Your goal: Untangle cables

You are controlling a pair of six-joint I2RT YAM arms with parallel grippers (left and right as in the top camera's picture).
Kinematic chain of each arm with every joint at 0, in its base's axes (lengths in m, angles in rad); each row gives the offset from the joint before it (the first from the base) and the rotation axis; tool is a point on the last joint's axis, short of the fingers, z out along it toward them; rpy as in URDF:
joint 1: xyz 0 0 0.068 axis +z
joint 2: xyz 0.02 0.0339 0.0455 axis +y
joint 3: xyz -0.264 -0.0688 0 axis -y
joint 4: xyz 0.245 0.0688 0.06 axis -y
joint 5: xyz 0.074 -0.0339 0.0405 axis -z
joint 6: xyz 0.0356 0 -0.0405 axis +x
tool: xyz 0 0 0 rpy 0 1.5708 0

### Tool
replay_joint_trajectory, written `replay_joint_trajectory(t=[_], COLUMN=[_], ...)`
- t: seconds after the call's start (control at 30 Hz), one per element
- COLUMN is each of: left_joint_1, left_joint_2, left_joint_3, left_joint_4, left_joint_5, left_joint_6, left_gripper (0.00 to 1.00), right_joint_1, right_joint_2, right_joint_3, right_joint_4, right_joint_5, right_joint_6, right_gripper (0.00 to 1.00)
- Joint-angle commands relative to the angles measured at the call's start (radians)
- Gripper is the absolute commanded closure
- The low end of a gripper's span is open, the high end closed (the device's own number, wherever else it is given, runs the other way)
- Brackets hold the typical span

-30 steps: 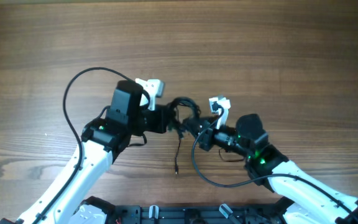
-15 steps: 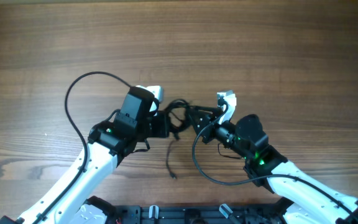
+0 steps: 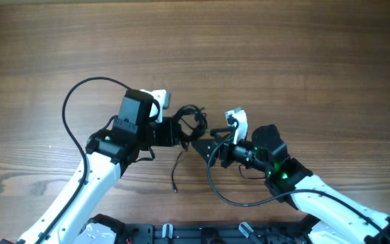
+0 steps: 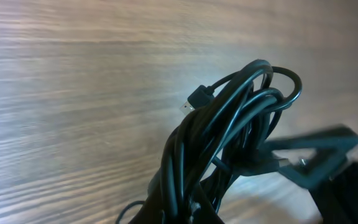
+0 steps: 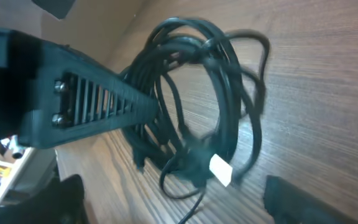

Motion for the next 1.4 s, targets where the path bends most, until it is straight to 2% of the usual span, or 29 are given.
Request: replay_joint_trajectory(t=[0.0, 0.07, 0.1, 0.23, 0.37, 0.47, 0.53, 0.63, 0.67, 0.73, 0.8, 1.07, 1.2, 1.27, 1.37], left_joint_1=[0.005, 0.005, 0.005, 0.005, 0.005, 0.005, 0.005, 0.005, 0.005, 0.004, 0.004, 0.003, 0.004, 0.004, 0.004], left_joint_2=[-0.012, -0.012, -0.012, -0.012, -0.012, -0.012, -0.012, -0.012, -0.012, -0.012, -0.012, -0.012, -0.012, -0.012, -0.012], left_joint_3=[0.011, 0.011, 0.011, 0.011, 0.011, 0.011, 0.011, 0.011, 0.011, 0.011, 0.011, 0.011, 0.011, 0.011, 0.011], left_joint_4=[-0.017, -0.023, -0.023, -0.023, -0.023, -0.024, -0.031, -0.033, -0.033, -0.034, -0.034, -0.034, -0.05, -0.069, -0.094], left_joint_5=[0.085, 0.085, 0.085, 0.085, 0.077, 0.062, -0.002, -0.103, -0.102, -0.099, -0.1, -0.065, -0.053, -0.066, -0.065], left_joint_6=[0.072, 0.072, 0.072, 0.072, 0.065, 0.064, 0.054, -0.034, -0.043, -0.042, -0.041, -0.041, -0.002, 0.017, 0.017], left_gripper=[0.96, 0.96, 0.96, 0.96, 0.96, 0.96, 0.96, 0.96, 0.96, 0.96, 0.96, 0.96, 0.96, 0.96, 0.96], right_joint_1=[-0.002, -0.002, -0.002, -0.002, -0.002, -0.002, -0.002, -0.002, -0.002, -0.002, -0.002, -0.002, -0.004, -0.021, -0.048], right_joint_2=[0.011, 0.011, 0.011, 0.011, 0.011, 0.011, 0.011, 0.011, 0.011, 0.011, 0.012, 0.012, 0.011, 0.007, -0.001], right_joint_3=[0.004, 0.004, 0.004, 0.004, 0.004, 0.004, 0.004, 0.004, 0.004, 0.004, 0.004, 0.004, 0.004, 0.004, 0.004], right_joint_4=[0.053, 0.07, 0.07, 0.07, 0.069, 0.064, 0.04, 0.019, 0.02, 0.015, 0.008, 0.017, 0.032, 0.09, 0.158], right_joint_5=[-0.06, -0.092, -0.097, -0.129, -0.172, -0.171, -0.167, -0.167, -0.167, -0.167, -0.167, -0.157, -0.054, -0.066, -0.087], right_joint_6=[-0.014, -0.017, -0.029, -0.035, -0.033, -0.031, -0.032, -0.031, -0.024, 0.002, 0.001, 0.0, -0.035, -0.024, -0.023], right_gripper=[0.21, 0.34, 0.44, 0.73, 0.83, 0.86, 0.82, 0.81, 0.8, 0.68, 0.62, 0.61, 0.46, 0.38, 0.36])
